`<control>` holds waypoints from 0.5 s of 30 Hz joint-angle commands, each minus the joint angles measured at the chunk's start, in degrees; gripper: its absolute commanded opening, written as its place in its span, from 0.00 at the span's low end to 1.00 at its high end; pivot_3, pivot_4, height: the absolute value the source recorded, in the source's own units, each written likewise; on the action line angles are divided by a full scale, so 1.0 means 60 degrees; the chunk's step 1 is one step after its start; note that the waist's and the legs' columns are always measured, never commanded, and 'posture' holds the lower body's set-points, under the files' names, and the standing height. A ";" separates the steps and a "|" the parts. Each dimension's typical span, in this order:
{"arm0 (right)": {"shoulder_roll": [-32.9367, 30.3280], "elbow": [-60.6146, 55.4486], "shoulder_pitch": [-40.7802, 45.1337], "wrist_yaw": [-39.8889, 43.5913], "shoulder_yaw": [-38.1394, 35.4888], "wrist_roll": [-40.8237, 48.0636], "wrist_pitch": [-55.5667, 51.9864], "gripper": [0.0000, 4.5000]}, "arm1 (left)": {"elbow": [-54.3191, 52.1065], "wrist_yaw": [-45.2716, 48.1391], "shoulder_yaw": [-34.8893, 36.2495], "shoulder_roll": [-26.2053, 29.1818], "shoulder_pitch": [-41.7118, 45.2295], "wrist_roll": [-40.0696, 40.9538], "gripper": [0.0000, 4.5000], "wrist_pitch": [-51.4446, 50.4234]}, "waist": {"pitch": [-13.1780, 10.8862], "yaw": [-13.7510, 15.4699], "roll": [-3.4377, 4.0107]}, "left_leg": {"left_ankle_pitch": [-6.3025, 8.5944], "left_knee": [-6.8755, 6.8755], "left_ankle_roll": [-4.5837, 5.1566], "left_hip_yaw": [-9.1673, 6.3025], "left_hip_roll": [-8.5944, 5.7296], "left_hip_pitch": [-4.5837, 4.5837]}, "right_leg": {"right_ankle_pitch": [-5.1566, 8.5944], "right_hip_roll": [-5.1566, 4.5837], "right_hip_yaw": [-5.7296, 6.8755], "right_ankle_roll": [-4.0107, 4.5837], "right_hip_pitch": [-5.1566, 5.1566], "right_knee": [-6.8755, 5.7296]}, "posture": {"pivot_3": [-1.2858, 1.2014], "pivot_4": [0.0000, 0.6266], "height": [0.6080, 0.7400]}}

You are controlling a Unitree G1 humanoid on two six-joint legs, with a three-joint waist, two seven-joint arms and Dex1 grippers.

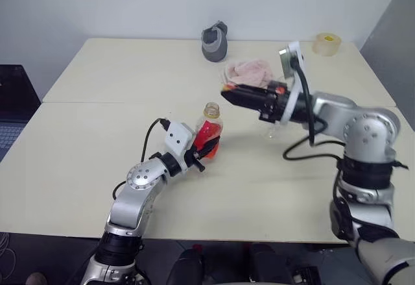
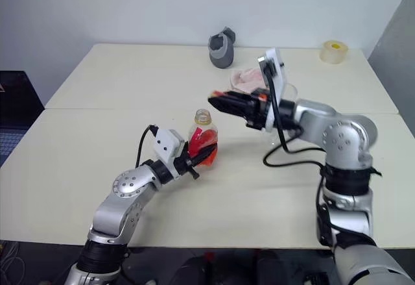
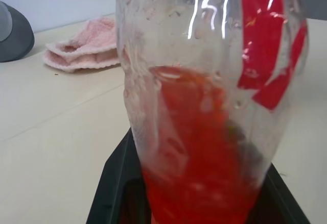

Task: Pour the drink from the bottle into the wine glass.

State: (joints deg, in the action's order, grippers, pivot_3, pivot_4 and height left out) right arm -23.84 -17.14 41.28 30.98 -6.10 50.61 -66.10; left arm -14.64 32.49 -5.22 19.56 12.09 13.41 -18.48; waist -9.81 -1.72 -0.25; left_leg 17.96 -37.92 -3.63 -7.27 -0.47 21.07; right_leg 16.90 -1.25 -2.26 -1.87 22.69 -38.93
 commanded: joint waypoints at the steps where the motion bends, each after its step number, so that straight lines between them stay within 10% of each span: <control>1: -0.1039 -0.1303 -0.1481 -0.0139 0.1053 -0.2233 0.2229 0.28 | -0.0663 -0.0136 0.0150 0.0031 -0.0085 0.0058 0.28 0.0072 | 0.0000 0.0001 -0.0001 | 0.0000 0.0000 0.0000 0.0010 -0.0001 0.0000 | 0.0000 0.0000 -0.0007 0.0000 0.0007 -0.0005 | 0.52 0.24 1.00; 8: -0.0893 -0.1371 -0.5008 -0.3133 0.1821 -0.6259 0.4879 0.28 | -0.1033 -0.0293 0.0066 -0.0054 -0.0360 0.0132 0.28 -0.0160 | -0.0001 -0.0010 -0.0009 | -0.0022 -0.0004 -0.0031 0.0045 0.0006 -0.0018 | -0.0001 0.0006 -0.0008 -0.0004 -0.0004 -0.0020 | 0.52 0.24 1.00; 15: 0.0927 -0.1023 -0.6548 -0.4408 0.1375 -0.6769 0.4948 0.28 | -0.0978 -0.0262 0.0043 -0.0059 -0.0157 0.0176 0.28 -0.0296 | -0.0001 -0.0030 -0.0008 | -0.0027 -0.0003 -0.0039 0.0057 0.0009 -0.0035 | -0.0002 0.0018 -0.0023 -0.0002 -0.0009 -0.0024 | 0.52 0.24 1.00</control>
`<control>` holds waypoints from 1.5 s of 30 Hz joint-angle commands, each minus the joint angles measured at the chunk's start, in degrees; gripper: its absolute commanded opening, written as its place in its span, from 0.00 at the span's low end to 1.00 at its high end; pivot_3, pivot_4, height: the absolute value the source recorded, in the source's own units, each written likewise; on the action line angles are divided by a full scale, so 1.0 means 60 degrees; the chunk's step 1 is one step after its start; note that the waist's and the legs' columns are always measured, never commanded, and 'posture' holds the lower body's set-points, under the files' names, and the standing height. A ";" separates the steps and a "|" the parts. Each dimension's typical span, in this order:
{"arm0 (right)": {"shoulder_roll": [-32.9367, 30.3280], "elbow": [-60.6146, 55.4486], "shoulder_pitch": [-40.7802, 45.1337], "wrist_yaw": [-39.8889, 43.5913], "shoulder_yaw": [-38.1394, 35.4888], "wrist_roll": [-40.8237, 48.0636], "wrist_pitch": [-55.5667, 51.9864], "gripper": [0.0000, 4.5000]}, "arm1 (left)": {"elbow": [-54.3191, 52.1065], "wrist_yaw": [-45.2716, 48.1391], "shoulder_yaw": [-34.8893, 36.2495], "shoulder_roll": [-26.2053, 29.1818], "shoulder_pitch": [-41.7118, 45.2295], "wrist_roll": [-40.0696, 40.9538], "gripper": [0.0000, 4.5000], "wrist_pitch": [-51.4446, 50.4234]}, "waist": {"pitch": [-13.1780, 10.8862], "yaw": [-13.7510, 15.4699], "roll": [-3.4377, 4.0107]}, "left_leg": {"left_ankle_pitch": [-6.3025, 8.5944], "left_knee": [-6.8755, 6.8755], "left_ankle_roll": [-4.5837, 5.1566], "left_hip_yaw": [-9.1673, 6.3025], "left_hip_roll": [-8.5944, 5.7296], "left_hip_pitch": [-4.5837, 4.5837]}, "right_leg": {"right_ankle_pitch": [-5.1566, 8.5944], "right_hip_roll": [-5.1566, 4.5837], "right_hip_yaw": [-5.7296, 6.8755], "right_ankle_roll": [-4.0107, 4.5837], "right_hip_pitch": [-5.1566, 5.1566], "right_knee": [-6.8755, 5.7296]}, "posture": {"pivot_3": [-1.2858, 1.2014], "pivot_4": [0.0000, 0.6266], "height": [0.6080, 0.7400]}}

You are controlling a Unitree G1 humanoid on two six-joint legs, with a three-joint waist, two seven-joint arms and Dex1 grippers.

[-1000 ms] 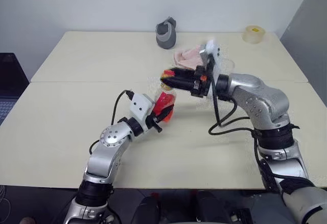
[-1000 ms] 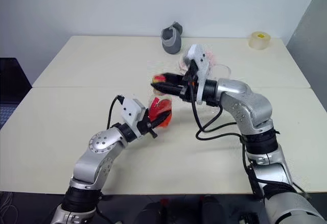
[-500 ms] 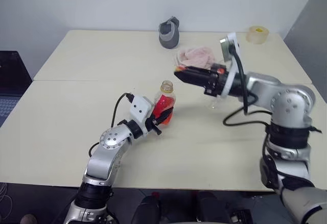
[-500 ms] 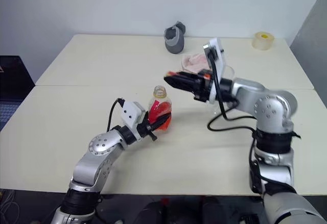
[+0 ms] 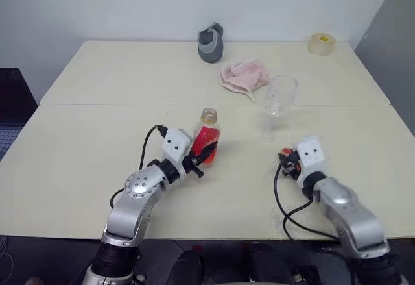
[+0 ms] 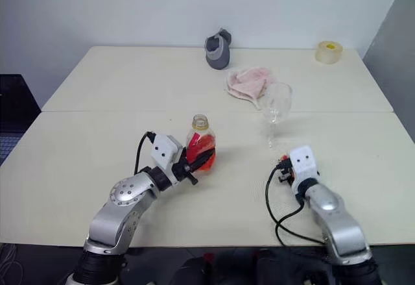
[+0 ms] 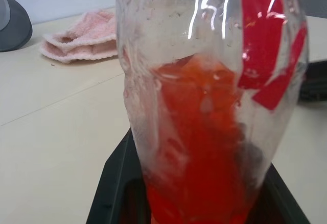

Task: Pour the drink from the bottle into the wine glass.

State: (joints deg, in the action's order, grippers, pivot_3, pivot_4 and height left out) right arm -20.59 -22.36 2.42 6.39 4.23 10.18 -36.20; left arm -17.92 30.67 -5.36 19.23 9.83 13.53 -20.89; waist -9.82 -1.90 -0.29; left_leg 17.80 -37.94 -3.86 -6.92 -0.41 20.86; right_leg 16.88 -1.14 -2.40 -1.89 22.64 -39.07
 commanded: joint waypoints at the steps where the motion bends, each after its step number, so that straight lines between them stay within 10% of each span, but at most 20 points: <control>1: 0.0558 -0.0072 -0.0125 -0.0404 -0.0396 -0.0037 -0.0226 0.28 | -0.0382 0.0058 0.0063 -0.0010 0.0280 0.0154 0.28 0.0098 | 0.0000 0.0006 -0.0001 | 0.0000 0.0000 0.0000 -0.0001 -0.0002 -0.0005 | -0.0002 0.0004 -0.0003 -0.0003 -0.0006 0.0003 | 0.52 0.24 1.00; 3: 0.0898 0.0069 -0.0181 -0.0610 -0.0670 0.0077 -0.0743 0.28 | -0.0297 0.0069 0.0061 -0.0025 0.0388 0.0150 0.28 0.0091 | 0.0001 0.0017 -0.0002 | -0.0003 -0.0004 0.0002 -0.0005 -0.0002 -0.0010 | -0.0003 0.0012 0.0010 -0.0006 -0.0022 0.0006 | 0.52 0.24 1.00; 12: 0.0462 -0.0346 -0.0044 0.0045 -0.1210 0.0207 -0.1363 0.93 | -0.0329 -0.0022 0.0068 -0.0105 0.0288 0.0149 0.28 0.0139 | 0.0006 0.0023 -0.0008 | 0.0009 -0.0003 0.0046 -0.0014 -0.0010 -0.0041 | -0.0010 0.0011 0.0018 -0.0020 -0.0067 0.0017 | 0.52 0.24 1.00; 28: -0.1293 -0.2500 0.3225 0.3604 -0.0832 0.3150 -0.2824 0.93 | 0.0049 -0.1376 0.0399 -0.0457 0.0512 -0.0432 0.28 0.0338 | -0.0001 0.0022 -0.0009 | 0.0010 -0.0001 0.0056 -0.0024 -0.0017 -0.0024 | -0.0012 0.0015 0.0036 -0.0019 -0.0056 0.0020 | 0.52 0.24 1.00; 45: -0.1177 -0.2115 0.3045 0.3407 -0.0311 0.2547 -0.1546 0.93 | 0.3206 -0.1438 0.1084 -0.0001 0.2867 -0.0992 0.28 0.1739 | -0.0007 0.0043 -0.0019 | -0.0010 -0.0001 0.0019 -0.0024 -0.0014 -0.0005 | -0.0012 -0.0005 0.0035 -0.0020 -0.0044 0.0032 | 0.52 0.24 1.00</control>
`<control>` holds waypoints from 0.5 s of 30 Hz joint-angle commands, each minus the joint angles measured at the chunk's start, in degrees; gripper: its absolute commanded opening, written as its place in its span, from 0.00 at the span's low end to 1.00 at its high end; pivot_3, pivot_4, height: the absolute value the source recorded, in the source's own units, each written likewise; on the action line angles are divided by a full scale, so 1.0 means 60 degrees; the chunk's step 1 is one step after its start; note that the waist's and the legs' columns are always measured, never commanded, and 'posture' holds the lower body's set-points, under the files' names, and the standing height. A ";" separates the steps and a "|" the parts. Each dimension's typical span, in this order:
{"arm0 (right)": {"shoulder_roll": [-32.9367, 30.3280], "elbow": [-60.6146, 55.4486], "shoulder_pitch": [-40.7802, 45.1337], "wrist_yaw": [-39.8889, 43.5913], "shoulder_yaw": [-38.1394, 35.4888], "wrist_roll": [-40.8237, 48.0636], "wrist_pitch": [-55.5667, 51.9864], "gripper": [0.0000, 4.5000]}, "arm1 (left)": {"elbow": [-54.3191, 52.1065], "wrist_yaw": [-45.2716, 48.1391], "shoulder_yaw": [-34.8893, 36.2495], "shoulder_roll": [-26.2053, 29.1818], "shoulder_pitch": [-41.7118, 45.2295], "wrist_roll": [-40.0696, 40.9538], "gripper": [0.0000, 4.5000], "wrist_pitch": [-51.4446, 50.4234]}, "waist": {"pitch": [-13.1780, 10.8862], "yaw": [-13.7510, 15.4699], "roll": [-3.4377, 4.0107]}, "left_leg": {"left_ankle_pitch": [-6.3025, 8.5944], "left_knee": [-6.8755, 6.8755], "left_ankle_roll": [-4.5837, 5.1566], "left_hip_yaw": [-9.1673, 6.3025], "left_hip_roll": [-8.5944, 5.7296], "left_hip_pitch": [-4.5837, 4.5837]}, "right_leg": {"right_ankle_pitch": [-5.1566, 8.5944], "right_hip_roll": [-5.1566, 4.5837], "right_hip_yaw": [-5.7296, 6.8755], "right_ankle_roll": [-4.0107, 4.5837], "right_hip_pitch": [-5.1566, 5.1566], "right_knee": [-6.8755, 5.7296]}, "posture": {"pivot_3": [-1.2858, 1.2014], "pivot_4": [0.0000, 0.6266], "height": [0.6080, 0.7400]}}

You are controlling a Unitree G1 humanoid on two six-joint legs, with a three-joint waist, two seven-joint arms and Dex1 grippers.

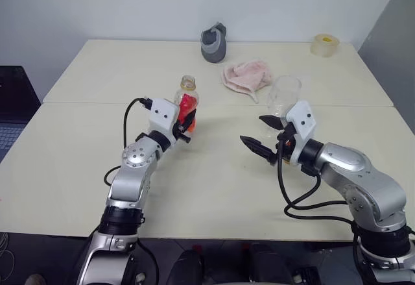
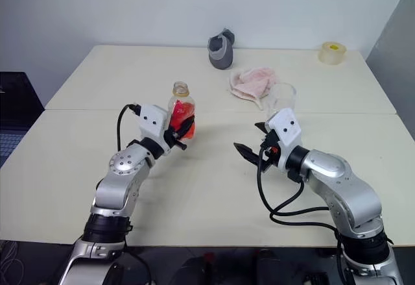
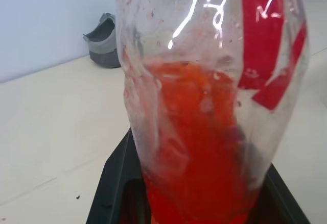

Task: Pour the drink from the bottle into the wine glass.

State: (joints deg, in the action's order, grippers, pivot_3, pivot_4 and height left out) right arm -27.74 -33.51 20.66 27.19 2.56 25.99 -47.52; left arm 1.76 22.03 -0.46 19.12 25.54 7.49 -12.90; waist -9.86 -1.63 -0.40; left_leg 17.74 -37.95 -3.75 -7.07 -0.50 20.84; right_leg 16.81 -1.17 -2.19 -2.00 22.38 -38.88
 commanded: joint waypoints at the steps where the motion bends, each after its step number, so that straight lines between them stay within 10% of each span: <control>1: 0.0026 -0.0230 0.0016 -0.0070 -0.0023 -0.0123 0.0379 0.93 | -0.0048 -0.0036 0.0322 -0.0028 0.0222 0.0085 0.28 0.0378 | 0.0000 -0.0009 0.0000 | 0.0000 0.0000 -0.0001 0.0000 0.0000 0.0000 | 0.0000 0.0000 -0.0002 0.0000 0.0000 0.0000 | 0.52 0.24 1.00; 15: 0.0437 -0.0008 0.0130 -0.0075 0.0531 -0.0446 0.0778 0.93 | 0.1547 -0.2009 0.1901 -0.0302 -0.0250 -0.0122 0.28 0.1325 | -0.0002 -0.0008 -0.0004 | -0.0001 -0.0001 -0.0002 -0.0038 0.0004 0.0000 | 0.0000 0.0000 0.0004 0.0000 0.0007 -0.0011 | 0.52 0.24 1.00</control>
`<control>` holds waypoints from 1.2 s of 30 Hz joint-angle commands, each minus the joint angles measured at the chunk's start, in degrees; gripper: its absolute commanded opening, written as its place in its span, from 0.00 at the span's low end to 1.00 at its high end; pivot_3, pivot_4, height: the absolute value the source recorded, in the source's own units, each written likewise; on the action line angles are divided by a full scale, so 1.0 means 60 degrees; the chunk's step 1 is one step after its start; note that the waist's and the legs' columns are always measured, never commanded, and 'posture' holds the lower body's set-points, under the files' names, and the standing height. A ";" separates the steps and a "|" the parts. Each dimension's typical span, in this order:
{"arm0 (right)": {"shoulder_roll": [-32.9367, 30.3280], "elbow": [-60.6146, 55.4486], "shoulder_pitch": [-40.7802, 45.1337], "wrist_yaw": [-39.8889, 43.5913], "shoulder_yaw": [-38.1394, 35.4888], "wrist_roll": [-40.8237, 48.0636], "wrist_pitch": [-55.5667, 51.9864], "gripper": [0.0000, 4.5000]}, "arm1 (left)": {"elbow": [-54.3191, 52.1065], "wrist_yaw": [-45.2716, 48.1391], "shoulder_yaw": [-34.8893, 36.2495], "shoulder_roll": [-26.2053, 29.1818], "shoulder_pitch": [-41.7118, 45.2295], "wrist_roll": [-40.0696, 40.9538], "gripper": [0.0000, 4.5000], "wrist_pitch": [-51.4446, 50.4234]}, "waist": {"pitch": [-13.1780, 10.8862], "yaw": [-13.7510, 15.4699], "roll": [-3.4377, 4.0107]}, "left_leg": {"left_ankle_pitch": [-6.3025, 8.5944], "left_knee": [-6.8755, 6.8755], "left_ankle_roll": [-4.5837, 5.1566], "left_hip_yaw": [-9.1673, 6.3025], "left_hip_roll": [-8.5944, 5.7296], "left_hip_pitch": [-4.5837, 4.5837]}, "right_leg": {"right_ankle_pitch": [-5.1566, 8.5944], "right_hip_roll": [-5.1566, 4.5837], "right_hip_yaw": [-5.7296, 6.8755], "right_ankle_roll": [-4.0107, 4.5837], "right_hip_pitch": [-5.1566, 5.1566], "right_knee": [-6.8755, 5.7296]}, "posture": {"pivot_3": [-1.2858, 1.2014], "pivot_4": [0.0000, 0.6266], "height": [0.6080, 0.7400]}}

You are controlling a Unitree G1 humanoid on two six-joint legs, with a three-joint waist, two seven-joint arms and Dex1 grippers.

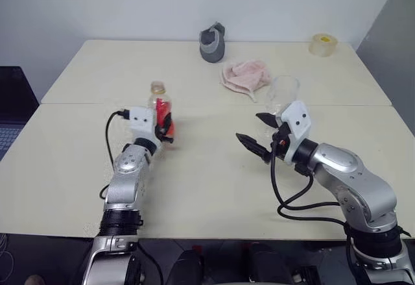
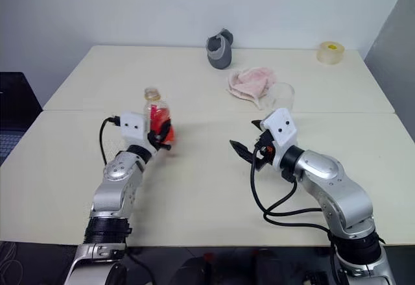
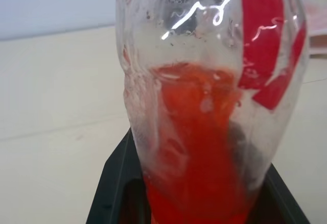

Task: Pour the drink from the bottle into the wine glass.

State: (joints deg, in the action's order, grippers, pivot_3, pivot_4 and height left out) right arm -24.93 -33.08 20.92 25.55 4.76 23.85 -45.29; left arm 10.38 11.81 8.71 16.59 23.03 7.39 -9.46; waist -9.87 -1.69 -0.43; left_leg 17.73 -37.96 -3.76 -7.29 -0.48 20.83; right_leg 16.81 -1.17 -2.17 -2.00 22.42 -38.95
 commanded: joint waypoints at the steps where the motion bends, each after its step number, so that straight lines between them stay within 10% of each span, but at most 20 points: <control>1: -0.0089 -0.0021 0.0062 0.0287 0.0268 -0.0194 0.0545 0.93 | 0.0315 -0.0364 0.0415 0.0130 0.0190 -0.0144 0.28 0.0953 | 0.0000 0.0003 0.0000 | 0.0000 0.0000 0.0000 0.0000 -0.0001 0.0000 | 0.0000 -0.0001 -0.0001 0.0000 -0.0001 0.0001 | 0.52 0.24 1.00; 20: -0.0450 0.0863 -0.0494 0.1390 0.0968 -0.1016 0.2084 0.93 | 0.2875 -0.0446 0.0398 -0.0045 0.0676 -0.0340 0.28 0.3330 | 0.0001 -0.0003 -0.0001 | -0.0001 -0.0001 -0.0002 -0.0007 -0.0004 -0.0003 | -0.0001 -0.0006 0.0004 0.0000 -0.0003 0.0000 | 0.52 0.24 1.00; 30: -0.0273 0.0898 -0.0501 0.1299 0.0804 -0.1023 0.1934 0.94 | 0.2723 -0.0599 0.0536 -0.0184 0.0546 -0.0215 0.99 0.3108 | 0.0001 -0.0001 -0.0001 | -0.0002 -0.0003 -0.0003 -0.0020 -0.0005 -0.0003 | -0.0001 -0.0007 0.0006 0.0000 -0.0003 -0.0003 | 0.52 0.24 1.00; 36: -0.0234 0.0897 -0.0568 0.1302 0.0801 -0.1034 0.1947 0.94 | 0.1598 -0.0599 0.0496 -0.0283 -0.0197 -0.0075 1.00 0.2541 | 0.0001 -0.0007 -0.0001 | -0.0002 -0.0001 -0.0003 -0.0019 -0.0003 -0.0003 | -0.0001 -0.0007 0.0001 0.0000 -0.0003 0.0000 | 0.52 0.24 1.00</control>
State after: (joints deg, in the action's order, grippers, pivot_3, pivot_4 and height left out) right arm -26.53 -26.51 17.39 33.60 10.77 17.43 -34.19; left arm 23.38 8.25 11.56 15.02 22.59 6.32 6.33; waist -9.87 -1.73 -0.43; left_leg 17.72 -37.96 -3.78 -7.41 -0.49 20.81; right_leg 16.81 -1.22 -2.16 -2.00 22.40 -38.95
